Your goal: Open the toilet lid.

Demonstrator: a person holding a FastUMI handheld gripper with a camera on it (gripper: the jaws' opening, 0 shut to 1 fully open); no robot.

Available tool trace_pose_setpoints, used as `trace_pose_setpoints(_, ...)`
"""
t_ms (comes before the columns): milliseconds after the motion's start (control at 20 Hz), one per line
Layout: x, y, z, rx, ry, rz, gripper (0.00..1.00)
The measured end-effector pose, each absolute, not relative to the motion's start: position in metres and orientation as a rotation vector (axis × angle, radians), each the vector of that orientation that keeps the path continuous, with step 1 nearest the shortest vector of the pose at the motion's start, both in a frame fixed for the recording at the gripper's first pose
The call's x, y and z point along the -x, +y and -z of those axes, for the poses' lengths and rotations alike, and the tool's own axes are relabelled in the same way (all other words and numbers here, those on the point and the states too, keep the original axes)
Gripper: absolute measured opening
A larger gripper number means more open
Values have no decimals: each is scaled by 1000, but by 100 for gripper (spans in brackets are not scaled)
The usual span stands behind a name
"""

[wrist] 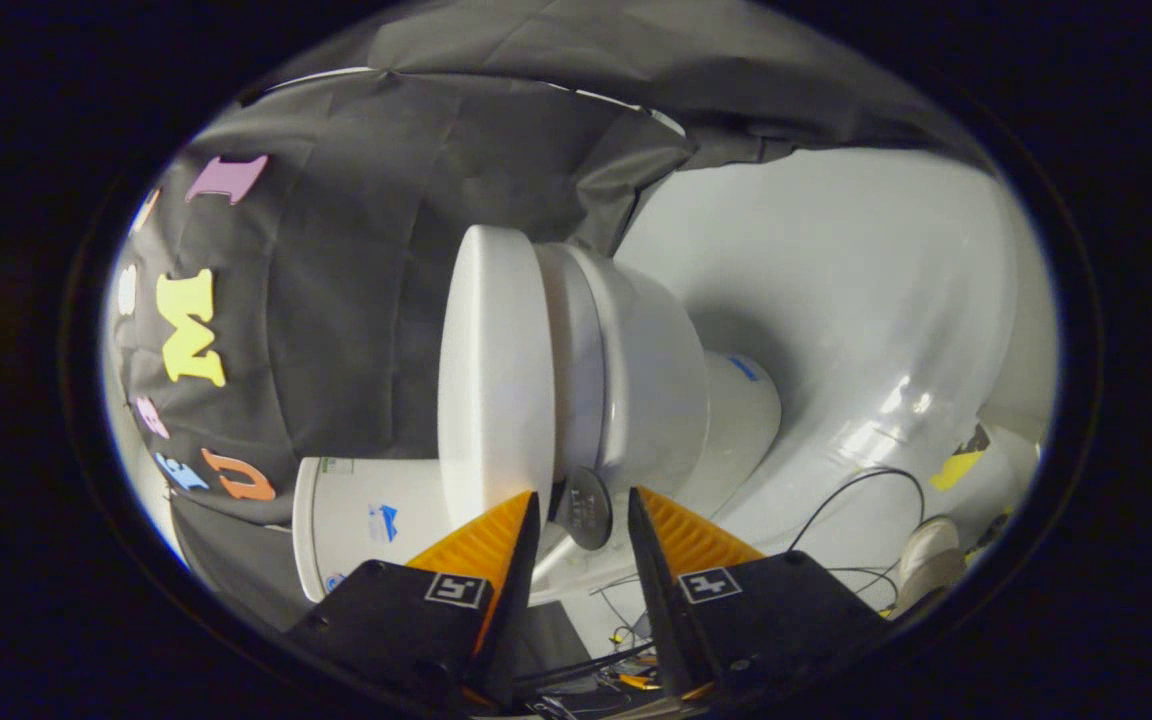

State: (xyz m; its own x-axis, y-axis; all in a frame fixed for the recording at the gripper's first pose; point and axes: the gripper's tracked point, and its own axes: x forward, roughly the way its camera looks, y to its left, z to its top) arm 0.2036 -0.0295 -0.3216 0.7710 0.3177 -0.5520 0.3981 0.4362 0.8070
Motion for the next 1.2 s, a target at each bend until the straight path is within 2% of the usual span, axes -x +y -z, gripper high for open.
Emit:
trace_pose_setpoints(200, -209, -34, 324, -1208, 694, 85, 21)
trace_pose_setpoints(300, -210, -35, 321, -1250, 672, 83, 16)
trace_pose_setpoints(750, -209, -32, 313, -1274, 630, 70, 4)
trace_pose_setpoints(1200, -212, -21, 269, -1212, 535, -5, 4)
